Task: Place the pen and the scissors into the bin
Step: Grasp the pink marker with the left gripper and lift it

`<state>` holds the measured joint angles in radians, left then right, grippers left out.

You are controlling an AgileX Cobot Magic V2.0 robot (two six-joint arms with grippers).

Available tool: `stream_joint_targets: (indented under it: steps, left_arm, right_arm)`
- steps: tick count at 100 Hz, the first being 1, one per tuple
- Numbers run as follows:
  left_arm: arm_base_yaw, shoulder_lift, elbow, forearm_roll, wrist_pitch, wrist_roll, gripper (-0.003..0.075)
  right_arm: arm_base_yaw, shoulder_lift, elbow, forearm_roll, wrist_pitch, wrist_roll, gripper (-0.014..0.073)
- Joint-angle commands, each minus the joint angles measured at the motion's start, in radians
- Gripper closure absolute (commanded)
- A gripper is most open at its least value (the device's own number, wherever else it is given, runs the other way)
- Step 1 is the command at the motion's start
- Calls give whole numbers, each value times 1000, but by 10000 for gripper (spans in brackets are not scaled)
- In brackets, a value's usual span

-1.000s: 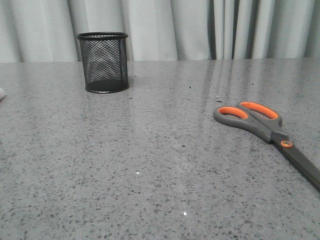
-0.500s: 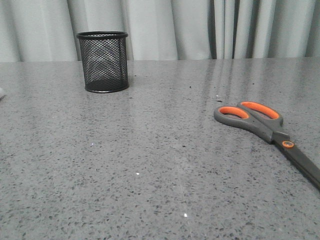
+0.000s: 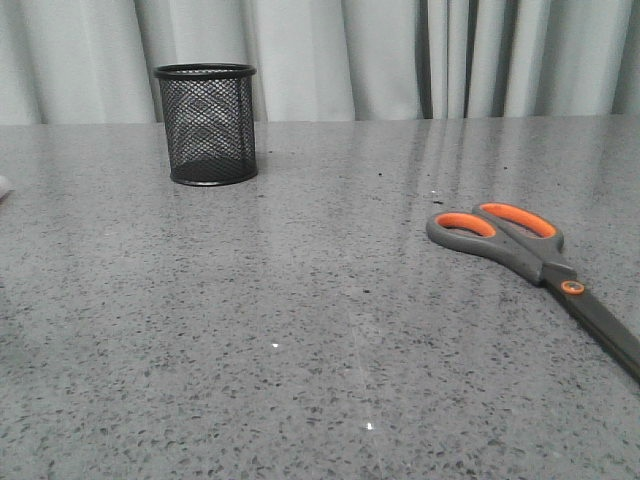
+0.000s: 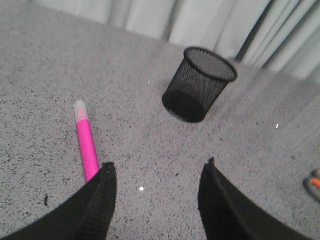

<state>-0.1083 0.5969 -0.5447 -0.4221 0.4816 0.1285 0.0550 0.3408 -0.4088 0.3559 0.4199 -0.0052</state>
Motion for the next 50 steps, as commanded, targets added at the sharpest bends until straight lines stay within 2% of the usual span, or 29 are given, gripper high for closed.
stream_joint_targets:
  steps: [1,18,30,50]
  left_arm:
    - [4,165,-162,66,98,0,388]
    - [4,471,-444,203,346,-53,388]
    - [4,660,-579,285,413,-105,393]
    - [4,905,-724,281,498,-112,426]
  right_arm:
    - [-1,87,-96,0,-16,-22,285]
    - [-1,125,-142,0,-23,-22,285]
    - [-1,125,-142,0,-18,-22,285]
    - [-1,125,-142,0,-5,-22,285]
